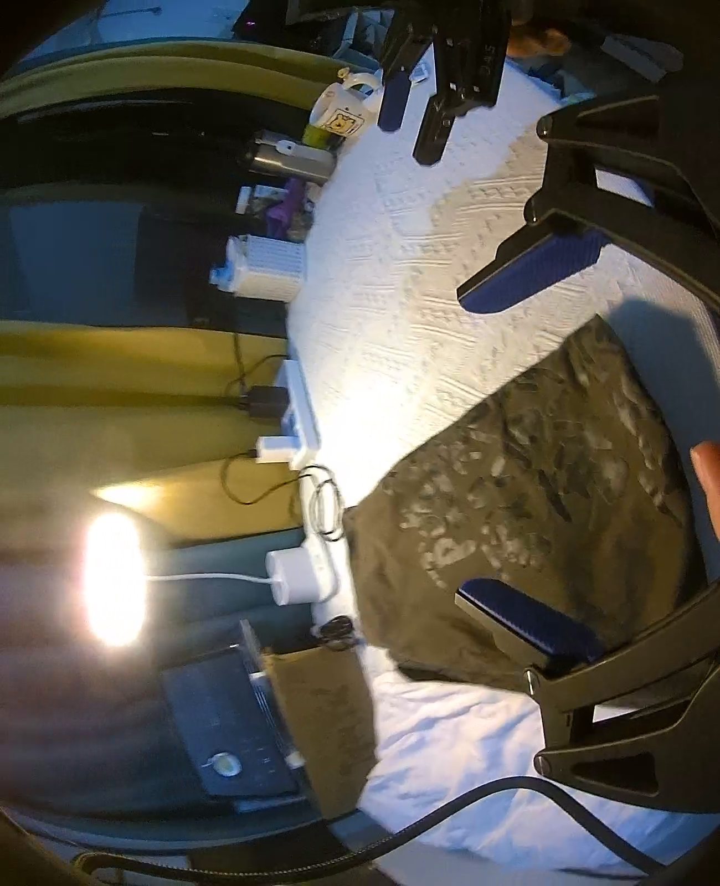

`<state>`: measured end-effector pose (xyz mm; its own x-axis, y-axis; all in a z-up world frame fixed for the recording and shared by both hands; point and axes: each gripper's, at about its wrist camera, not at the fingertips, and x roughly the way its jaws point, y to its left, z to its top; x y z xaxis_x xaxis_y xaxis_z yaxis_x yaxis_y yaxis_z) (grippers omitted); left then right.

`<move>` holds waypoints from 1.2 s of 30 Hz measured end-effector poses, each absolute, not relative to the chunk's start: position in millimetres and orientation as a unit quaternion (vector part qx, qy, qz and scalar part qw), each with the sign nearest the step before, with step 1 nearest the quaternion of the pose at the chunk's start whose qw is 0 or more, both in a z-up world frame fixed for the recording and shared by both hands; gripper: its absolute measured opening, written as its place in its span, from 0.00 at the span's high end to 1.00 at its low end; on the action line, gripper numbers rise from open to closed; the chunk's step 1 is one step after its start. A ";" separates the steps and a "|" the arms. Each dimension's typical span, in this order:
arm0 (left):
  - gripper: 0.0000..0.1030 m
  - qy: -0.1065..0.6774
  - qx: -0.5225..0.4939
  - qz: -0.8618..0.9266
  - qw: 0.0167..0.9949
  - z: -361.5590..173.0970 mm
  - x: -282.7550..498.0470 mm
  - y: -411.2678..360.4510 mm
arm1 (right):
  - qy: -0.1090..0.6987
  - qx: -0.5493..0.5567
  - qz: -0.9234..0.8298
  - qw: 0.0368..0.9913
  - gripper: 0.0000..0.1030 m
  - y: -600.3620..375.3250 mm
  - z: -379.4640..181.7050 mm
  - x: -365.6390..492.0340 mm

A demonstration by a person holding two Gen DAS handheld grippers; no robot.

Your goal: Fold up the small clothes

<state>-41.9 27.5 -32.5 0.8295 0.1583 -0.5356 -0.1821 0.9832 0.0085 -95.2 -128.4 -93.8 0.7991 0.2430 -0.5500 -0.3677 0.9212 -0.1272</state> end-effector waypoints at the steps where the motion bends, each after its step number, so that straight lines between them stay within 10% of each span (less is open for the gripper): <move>1: 0.06 0.269 -0.017 0.092 0.959 -29.0 -43.7 24.7 | 0.266 -0.113 0.159 0.944 0.28 -131.9 -89.5 -99.7; 36: 0.02 0.157 -0.018 0.092 0.983 29.3 -89.5 18.9 | 0.129 -0.110 0.124 0.978 0.15 -130.6 -6.6 -175.1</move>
